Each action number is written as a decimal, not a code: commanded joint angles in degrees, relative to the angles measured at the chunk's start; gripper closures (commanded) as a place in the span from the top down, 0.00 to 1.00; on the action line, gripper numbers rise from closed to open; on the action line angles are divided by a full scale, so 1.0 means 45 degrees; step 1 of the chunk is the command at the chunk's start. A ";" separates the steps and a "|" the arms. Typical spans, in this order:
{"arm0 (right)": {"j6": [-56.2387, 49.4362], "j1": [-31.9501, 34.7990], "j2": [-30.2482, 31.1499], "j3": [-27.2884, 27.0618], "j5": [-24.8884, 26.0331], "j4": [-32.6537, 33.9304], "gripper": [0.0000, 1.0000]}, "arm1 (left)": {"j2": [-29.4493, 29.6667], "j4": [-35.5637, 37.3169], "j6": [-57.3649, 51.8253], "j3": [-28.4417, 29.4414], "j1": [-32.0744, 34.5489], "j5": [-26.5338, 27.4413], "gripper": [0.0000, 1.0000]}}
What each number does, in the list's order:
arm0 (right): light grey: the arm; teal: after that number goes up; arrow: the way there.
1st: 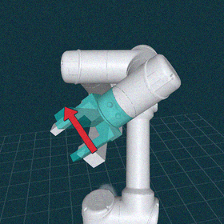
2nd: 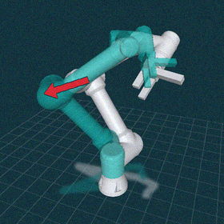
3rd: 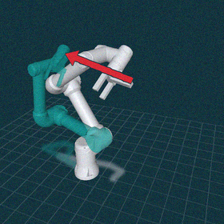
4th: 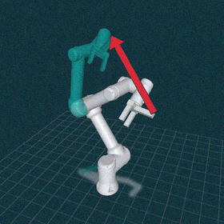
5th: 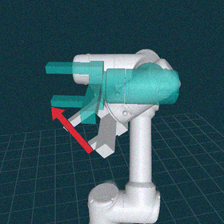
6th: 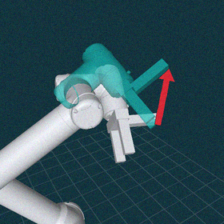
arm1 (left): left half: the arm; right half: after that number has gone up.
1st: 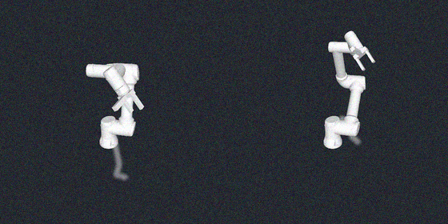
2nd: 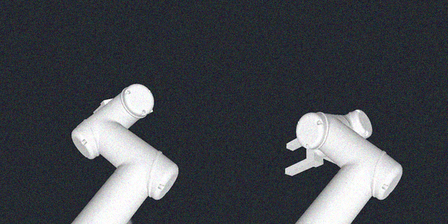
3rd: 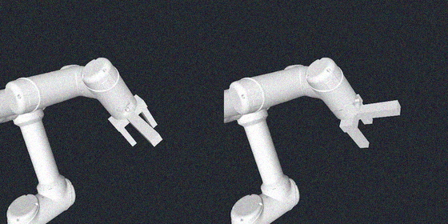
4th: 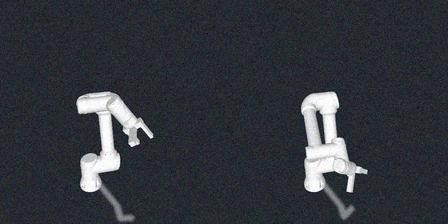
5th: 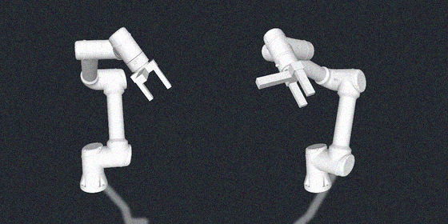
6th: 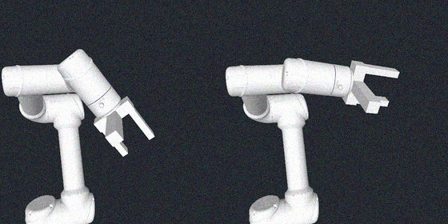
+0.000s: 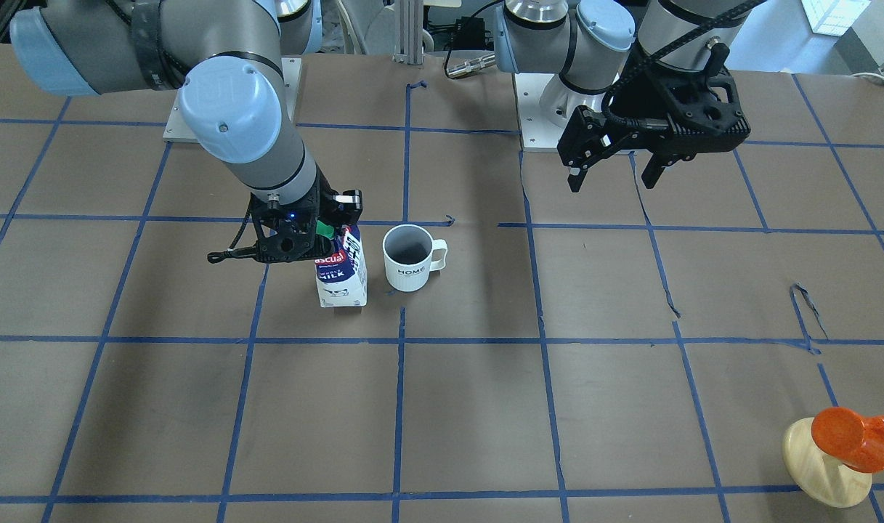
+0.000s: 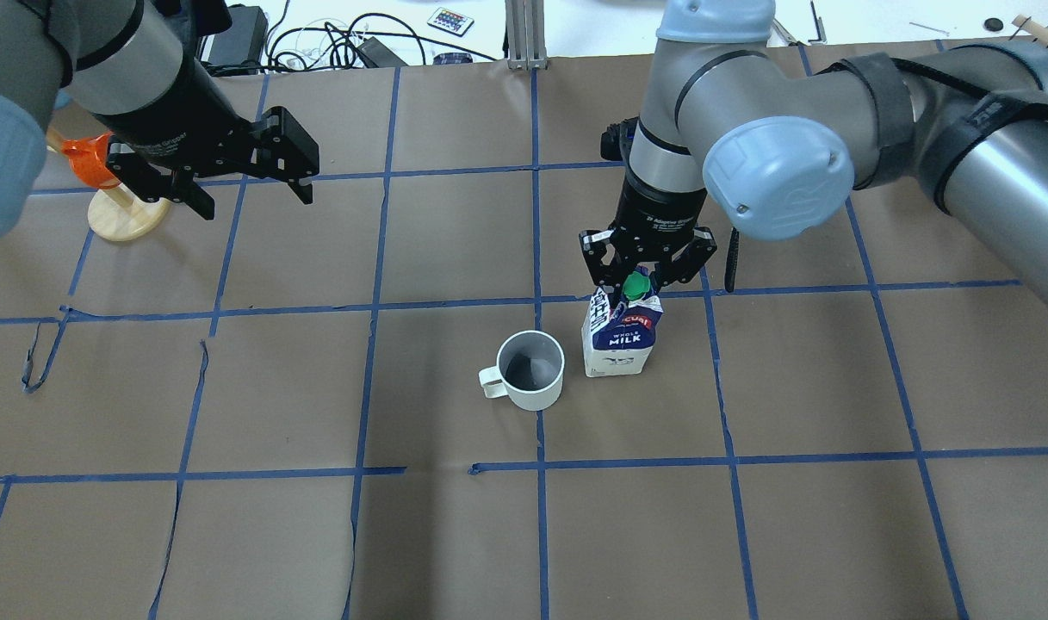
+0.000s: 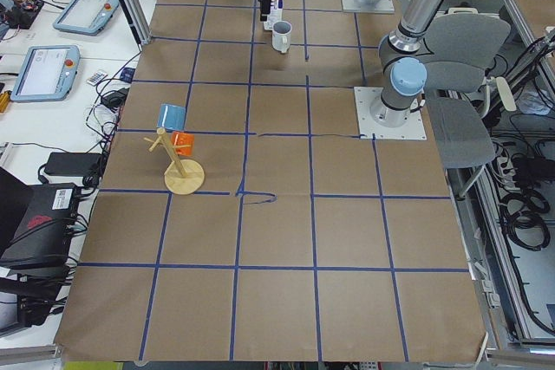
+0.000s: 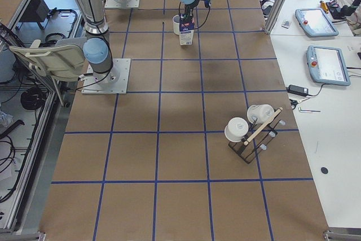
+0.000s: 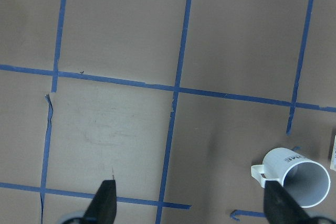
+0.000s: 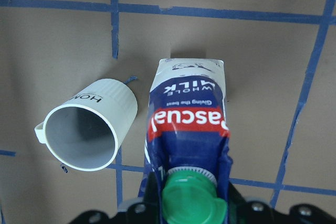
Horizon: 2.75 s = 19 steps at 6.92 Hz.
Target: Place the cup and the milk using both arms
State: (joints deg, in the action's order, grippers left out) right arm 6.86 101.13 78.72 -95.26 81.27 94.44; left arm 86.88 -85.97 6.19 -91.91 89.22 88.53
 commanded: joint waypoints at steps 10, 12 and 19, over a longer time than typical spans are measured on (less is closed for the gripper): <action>0.1484 0.0475 -0.0092 -0.0024 -0.0190 -0.0030 1.00 | -0.0009 -0.0016 -0.0027 -0.0044 -0.0041 -0.0102 1.00; 0.1367 0.0145 0.0219 0.0539 0.0024 -0.0204 1.00 | -0.0009 -0.0016 -0.0027 -0.0044 -0.0041 -0.0102 1.00; -0.0392 -0.2611 0.2837 0.1324 0.1567 -0.2331 1.00 | -0.0009 -0.0016 -0.0027 -0.0044 -0.0041 -0.0122 1.00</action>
State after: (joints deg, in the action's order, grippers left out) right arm 5.64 90.09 90.21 -89.42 87.48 85.79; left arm 86.84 -86.02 6.06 -92.11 89.03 87.99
